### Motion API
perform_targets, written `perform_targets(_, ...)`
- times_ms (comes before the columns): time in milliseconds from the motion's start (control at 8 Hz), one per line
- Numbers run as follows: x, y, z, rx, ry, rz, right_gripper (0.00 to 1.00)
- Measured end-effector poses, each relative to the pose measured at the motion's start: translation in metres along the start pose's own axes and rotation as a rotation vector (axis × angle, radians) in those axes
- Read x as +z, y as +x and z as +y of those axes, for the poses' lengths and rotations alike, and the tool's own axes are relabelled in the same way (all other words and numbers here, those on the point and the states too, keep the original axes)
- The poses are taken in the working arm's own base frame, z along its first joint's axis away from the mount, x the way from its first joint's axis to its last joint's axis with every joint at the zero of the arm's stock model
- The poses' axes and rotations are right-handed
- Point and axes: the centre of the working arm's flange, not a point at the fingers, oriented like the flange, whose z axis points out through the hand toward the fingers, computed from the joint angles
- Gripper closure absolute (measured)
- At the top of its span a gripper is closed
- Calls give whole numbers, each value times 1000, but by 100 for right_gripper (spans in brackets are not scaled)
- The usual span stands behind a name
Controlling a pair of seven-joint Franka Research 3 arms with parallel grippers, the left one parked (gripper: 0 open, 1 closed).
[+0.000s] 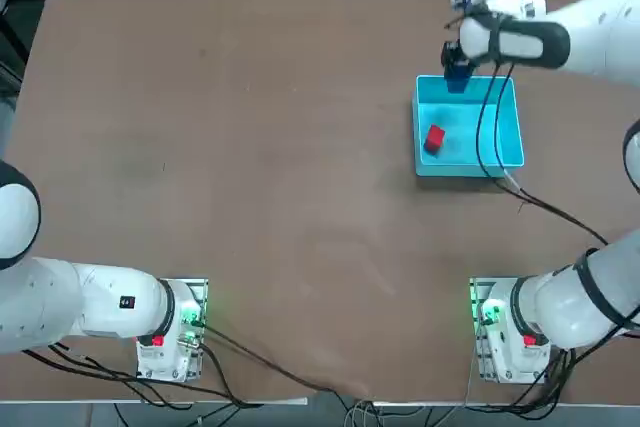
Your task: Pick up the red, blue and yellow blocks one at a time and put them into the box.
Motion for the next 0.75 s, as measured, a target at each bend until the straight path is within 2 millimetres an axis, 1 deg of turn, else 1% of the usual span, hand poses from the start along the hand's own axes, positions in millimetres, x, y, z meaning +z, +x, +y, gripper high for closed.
perform_targets(250,30,-24,-2,14,15,30,30)
perform_targets(375,39,-31,-7,23,17,31,30)
perform_targets(750,56,-37,-27,48,26,45,30)
